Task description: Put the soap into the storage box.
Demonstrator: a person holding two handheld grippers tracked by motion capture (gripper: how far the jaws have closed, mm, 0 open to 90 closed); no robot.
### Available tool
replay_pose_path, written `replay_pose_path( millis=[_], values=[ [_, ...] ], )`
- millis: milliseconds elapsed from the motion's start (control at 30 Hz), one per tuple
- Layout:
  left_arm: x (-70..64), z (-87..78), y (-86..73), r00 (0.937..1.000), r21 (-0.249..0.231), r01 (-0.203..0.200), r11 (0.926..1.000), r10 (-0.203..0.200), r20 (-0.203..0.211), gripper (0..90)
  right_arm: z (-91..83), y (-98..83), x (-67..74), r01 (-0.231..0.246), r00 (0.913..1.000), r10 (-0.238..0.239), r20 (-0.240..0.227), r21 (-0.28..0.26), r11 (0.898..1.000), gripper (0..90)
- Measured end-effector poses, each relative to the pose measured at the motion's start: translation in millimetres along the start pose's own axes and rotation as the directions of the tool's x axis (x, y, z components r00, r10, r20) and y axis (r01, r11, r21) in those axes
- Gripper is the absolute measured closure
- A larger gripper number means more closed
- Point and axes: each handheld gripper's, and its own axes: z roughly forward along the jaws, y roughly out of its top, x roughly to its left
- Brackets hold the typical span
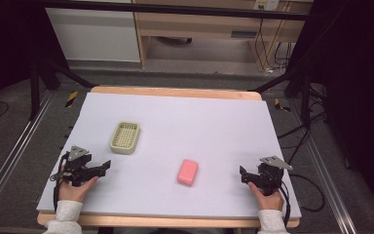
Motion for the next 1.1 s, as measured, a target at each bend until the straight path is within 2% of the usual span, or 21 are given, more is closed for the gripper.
replay_pose_path(
  millis=[433,1100],
  values=[
    [-14.0,-5.4,5.5,0.9996,-0.036,-0.012,0.9993,0.013,0.026,21.9,-1.3,-1.3,0.2,0.008,0.9999,-0.008,0.007,-0.002,1.000,4.5],
    [-43.7,-8.9,12.0,0.9945,-0.058,-0.071,0.9958,0.075,0.073,22.3,-1.4,-1.0,2.4,0.030,0.9994,-0.030,0.017,0.005,1.000,4.7]
  ],
)
